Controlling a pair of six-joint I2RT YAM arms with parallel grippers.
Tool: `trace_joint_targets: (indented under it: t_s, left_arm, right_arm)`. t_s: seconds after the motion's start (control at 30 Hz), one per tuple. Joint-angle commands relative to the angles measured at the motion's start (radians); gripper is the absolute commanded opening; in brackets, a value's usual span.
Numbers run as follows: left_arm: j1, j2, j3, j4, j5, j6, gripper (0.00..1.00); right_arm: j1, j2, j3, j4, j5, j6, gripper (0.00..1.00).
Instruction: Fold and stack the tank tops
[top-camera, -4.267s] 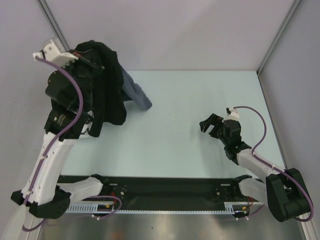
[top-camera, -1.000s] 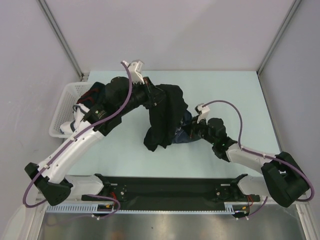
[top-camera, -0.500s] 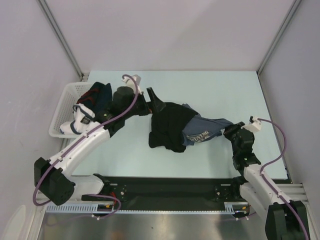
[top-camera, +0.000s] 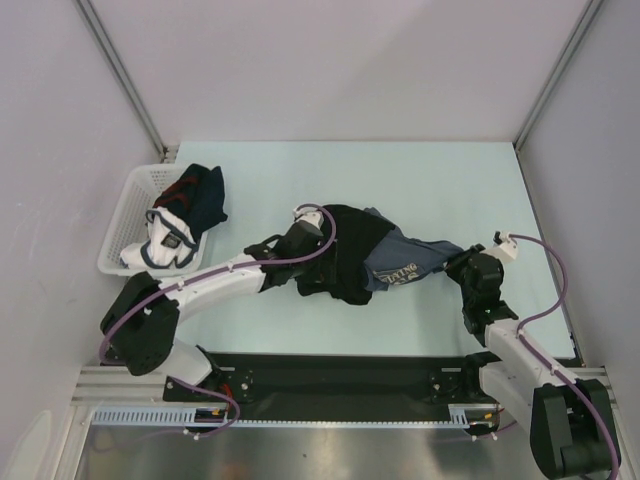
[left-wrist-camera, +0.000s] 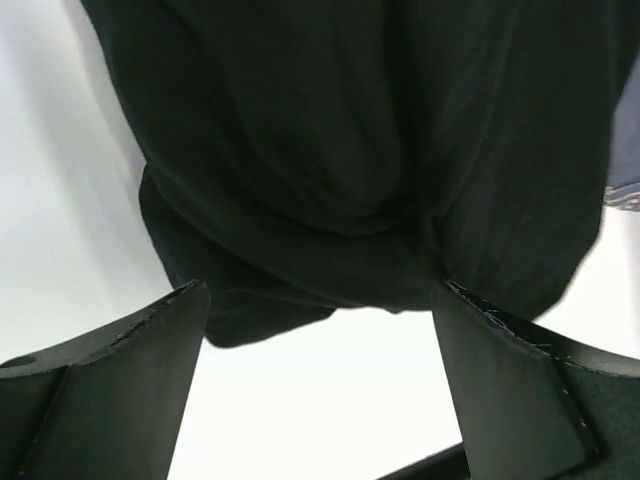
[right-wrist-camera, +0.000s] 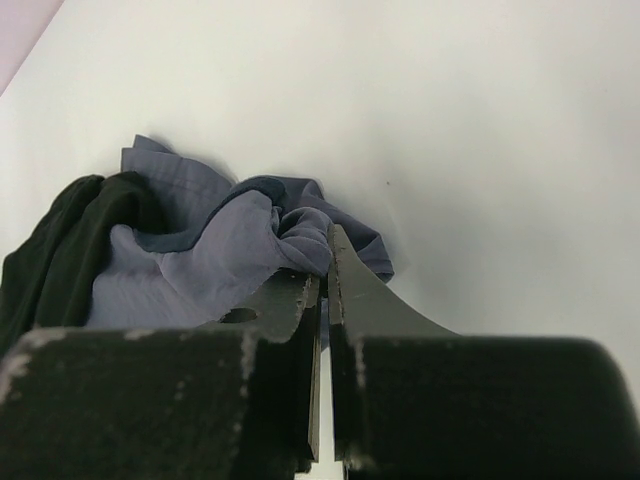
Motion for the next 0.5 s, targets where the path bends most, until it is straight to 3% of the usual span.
trace_joint_targets:
  t_s: [0.0, 0.1, 0.17, 0.2, 0.27, 0.3, 0.37, 0.47]
  left_arm:
    - [-0.022, 0.046, 0.036, 0.042, -0.046, -0.004, 0.97]
    - [-0.017, 0.113, 0.055, 0.056, -0.084, -0.003, 0.97]
    - [-0.009, 0.15, 0.072, 0.074, -0.094, -0.004, 0.88]
    - [0.001, 0.164, 0.078, 0.071, -0.106, -0.003, 0.66]
    - [0.015, 0.172, 0.083, 0.051, -0.15, -0.006, 0.38]
    - [0.038, 0.158, 0.075, 0.05, -0.157, -0.007, 0.02]
    - [0.076, 0.064, 0.034, 0.042, -0.148, -0.024, 0.0]
    - [0.231, -0.155, -0.023, 0.047, -0.082, -0.038, 0.0]
  right_arm:
    - [0.004, 0.01, 0.039, 0.04, 0.004, 0.008, 0.0]
    - [0.006, 0.011, 0.039, 0.041, 0.0, 0.007, 0.0]
    - [0.006, 0.01, 0.039, 0.041, -0.003, 0.007, 0.0]
    - [0.006, 0.007, 0.037, 0.043, -0.002, 0.005, 0.0]
    - [0.006, 0.004, 0.037, 0.035, 0.001, 0.004, 0.0]
    - [0.006, 0.001, 0.039, 0.034, 0.006, 0.004, 0.0]
    - [0.006, -0.004, 0.036, 0.024, 0.018, 0.008, 0.0]
    - [0.007, -0.012, 0.029, 0.017, 0.044, 0.024, 0.0]
